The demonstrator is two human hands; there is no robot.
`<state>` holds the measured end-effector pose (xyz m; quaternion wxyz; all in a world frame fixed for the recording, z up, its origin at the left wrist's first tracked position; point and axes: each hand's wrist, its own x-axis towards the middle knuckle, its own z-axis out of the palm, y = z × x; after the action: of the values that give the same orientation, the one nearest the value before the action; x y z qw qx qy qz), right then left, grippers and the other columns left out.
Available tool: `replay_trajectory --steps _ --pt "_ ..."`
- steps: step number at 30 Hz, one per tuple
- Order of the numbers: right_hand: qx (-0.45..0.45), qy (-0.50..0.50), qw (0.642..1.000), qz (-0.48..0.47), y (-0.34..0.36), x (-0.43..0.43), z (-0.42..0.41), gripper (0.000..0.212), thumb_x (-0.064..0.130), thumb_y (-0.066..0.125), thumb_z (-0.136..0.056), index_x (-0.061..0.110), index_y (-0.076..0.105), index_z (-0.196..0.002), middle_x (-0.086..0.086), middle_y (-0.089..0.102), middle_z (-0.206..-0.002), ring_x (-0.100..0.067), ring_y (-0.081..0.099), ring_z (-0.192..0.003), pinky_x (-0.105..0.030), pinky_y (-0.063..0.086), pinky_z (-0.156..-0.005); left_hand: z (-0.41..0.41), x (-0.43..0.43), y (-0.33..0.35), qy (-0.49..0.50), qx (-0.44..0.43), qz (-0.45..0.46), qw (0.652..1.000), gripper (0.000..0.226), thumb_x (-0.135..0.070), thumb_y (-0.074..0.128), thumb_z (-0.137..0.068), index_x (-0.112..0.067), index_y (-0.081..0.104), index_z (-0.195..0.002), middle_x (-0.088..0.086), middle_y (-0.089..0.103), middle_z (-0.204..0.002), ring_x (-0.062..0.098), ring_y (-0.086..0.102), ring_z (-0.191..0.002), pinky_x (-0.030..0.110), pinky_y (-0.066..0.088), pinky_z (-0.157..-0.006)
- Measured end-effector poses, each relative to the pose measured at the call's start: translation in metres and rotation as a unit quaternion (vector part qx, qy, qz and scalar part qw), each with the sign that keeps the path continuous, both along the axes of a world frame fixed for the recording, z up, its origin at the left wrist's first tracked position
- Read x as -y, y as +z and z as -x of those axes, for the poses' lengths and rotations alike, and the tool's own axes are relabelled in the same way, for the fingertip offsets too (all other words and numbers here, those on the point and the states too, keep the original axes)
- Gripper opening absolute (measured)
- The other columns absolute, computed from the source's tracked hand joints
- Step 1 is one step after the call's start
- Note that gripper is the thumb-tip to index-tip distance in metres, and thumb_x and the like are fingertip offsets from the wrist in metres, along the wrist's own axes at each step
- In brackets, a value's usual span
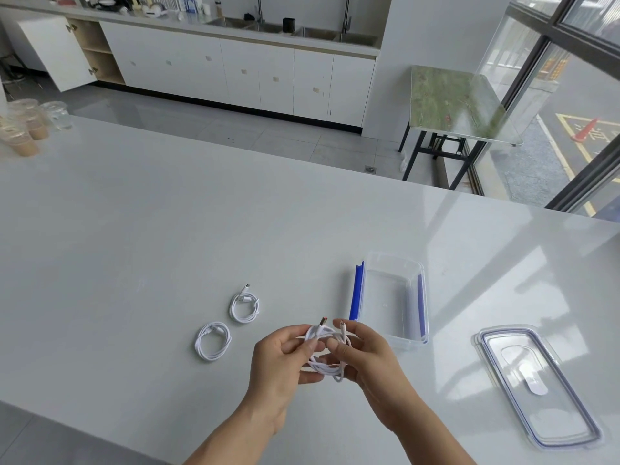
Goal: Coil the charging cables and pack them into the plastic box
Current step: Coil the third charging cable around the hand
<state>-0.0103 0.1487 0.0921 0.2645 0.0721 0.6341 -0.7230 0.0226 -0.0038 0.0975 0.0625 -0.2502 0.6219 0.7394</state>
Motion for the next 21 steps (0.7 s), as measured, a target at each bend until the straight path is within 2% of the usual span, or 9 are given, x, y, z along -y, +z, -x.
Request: replay_trajectory --steps 2,4,7,11,13,16,21 --pt "0.011 0.017 0.999 0.032 0.002 -0.006 -0.001 0.028 0.009 0.065 -0.092 0.013 0.07 -0.119 -0.017 0.076 -0.108 -0.035 0.073 -0.097 -0.044 0.056 -0.087 0.001 0.002 0.0 0.011 0.002 -0.01 1.0 0.018 -0.002 0.063 -0.093 -0.014 0.073 -0.102 0.006 0.08 -0.085 0.025 0.077 -0.074 0.036 0.061 -0.063" --pt "0.046 0.009 0.995 0.091 0.001 -0.013 -0.003 0.029 0.007 0.059 -0.093 0.006 0.071 -0.12 -0.024 0.072 -0.118 -0.043 0.068 -0.109 -0.052 0.05 -0.099 0.002 0.005 -0.001 0.024 0.004 -0.023 0.999 0.018 -0.002 0.065 -0.092 -0.013 0.074 -0.102 0.009 0.08 -0.086 0.025 0.076 -0.073 0.036 0.061 -0.063" --pt "0.066 0.003 0.986 0.154 -0.005 -0.022 -0.006 0.039 0.002 0.066 -0.088 0.001 0.065 -0.127 -0.029 0.067 -0.125 -0.043 0.064 -0.116 -0.052 0.045 -0.106 0.003 0.006 -0.003 0.037 0.008 -0.045 0.998 0.017 -0.002 0.067 -0.09 -0.011 0.074 -0.103 0.015 0.078 -0.088 0.027 0.074 -0.073 0.037 0.06 -0.063" --pt "0.031 0.019 0.986 0.162 -0.009 -0.022 -0.008 0.055 -0.003 0.076 -0.078 0.005 0.064 -0.131 -0.025 0.067 -0.128 -0.041 0.064 -0.117 -0.05 0.047 -0.105 0.003 0.002 -0.004 0.029 -0.002 -0.051 0.998 0.018 0.0 0.066 -0.09 -0.01 0.073 -0.103 0.017 0.078 -0.089 0.03 0.075 -0.077 0.038 0.061 -0.065" --pt "-0.002 0.006 0.992 0.125 -0.007 -0.018 -0.01 0.051 -0.008 0.077 -0.076 0.008 0.069 -0.124 -0.025 0.072 -0.118 -0.041 0.069 -0.109 -0.045 0.054 -0.097 0.003 -0.002 -0.005 0.026 -0.003 -0.048 0.998 0.018 0.0 0.066 -0.09 -0.01 0.072 -0.103 0.016 0.078 -0.087 0.032 0.076 -0.077 0.038 0.062 -0.066" --pt "-0.023 -0.04 0.995 0.083 -0.007 -0.013 -0.012 0.041 -0.001 0.076 -0.075 0.008 0.074 -0.115 -0.025 0.076 -0.1 -0.037 0.074 -0.095 -0.036 0.059 -0.082 0.003 -0.003 -0.006 0.03 -0.004 -0.034 0.999 0.018 0.001 0.066 -0.09 -0.011 0.072 -0.103 0.019 0.076 -0.086 0.033 0.076 -0.077 0.04 0.062 -0.066" --pt "-0.002 -0.071 0.995 0.071 -0.013 -0.011 -0.012 0.04 0.01 0.079 -0.074 0.004 0.073 -0.113 -0.033 0.073 -0.102 -0.037 0.073 -0.089 -0.04 0.059 -0.082 0.002 -0.005 -0.005 0.012 -0.011 0.009 1.0 0.019 0.0 0.068 -0.089 -0.015 0.072 -0.101 0.014 0.077 -0.083 0.03 0.076 -0.078 0.043 0.064 -0.067"
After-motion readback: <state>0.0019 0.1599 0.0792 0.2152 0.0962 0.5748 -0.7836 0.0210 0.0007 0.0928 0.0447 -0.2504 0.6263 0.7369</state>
